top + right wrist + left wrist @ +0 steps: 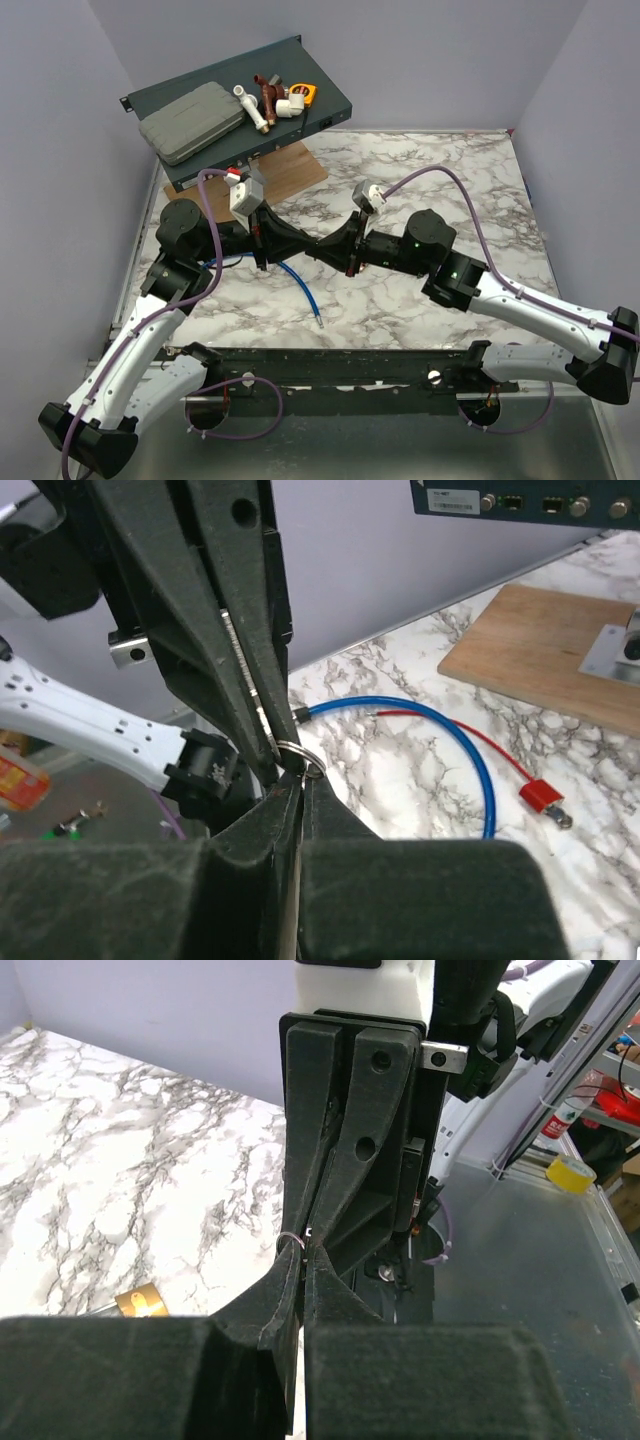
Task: Unlock with the key
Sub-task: Adjust the key.
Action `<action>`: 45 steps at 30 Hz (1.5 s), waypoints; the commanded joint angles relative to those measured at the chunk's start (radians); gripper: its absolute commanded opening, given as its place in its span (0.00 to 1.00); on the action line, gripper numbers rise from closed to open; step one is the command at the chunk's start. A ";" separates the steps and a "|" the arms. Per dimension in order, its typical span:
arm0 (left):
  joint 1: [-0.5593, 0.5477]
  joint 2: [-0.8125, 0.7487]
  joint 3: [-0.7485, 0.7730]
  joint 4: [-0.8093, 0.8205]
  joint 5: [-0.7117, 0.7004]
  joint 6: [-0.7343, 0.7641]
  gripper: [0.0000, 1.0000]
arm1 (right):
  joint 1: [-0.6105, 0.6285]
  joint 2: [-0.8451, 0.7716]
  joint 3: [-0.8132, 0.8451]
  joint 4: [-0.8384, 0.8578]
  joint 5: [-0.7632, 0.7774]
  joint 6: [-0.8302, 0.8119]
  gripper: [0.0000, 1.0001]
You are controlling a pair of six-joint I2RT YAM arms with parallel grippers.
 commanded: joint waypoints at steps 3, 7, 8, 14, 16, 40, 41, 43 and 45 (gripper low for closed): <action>0.022 -0.023 0.003 0.030 0.029 -0.022 0.00 | -0.005 -0.056 -0.006 0.039 0.050 -0.016 0.01; 0.029 -0.030 -0.006 0.024 0.027 -0.022 0.16 | -0.005 -0.079 0.004 -0.022 0.030 -0.032 0.01; 0.030 -0.031 -0.008 0.027 0.027 -0.025 0.20 | -0.005 -0.075 0.012 -0.040 0.019 -0.033 0.01; 0.034 -0.030 -0.009 0.032 0.030 -0.028 0.20 | -0.005 -0.056 0.045 -0.091 -0.016 -0.039 0.01; 0.036 -0.032 -0.011 0.035 0.032 -0.028 0.14 | -0.005 -0.054 0.046 -0.098 -0.017 -0.041 0.01; 0.027 -0.057 -0.062 -0.168 -0.063 0.394 0.67 | -0.005 -0.050 0.066 -0.088 -0.023 -0.017 0.01; 0.026 -0.057 -0.060 -0.158 -0.067 0.396 0.67 | -0.005 -0.050 0.063 -0.084 -0.024 -0.014 0.01; 0.025 -0.057 -0.057 -0.145 -0.072 0.395 0.66 | -0.004 -0.050 0.061 -0.081 -0.028 -0.012 0.01; 0.024 -0.055 -0.053 -0.136 -0.073 0.389 0.63 | -0.005 -0.049 0.056 -0.081 -0.027 -0.011 0.01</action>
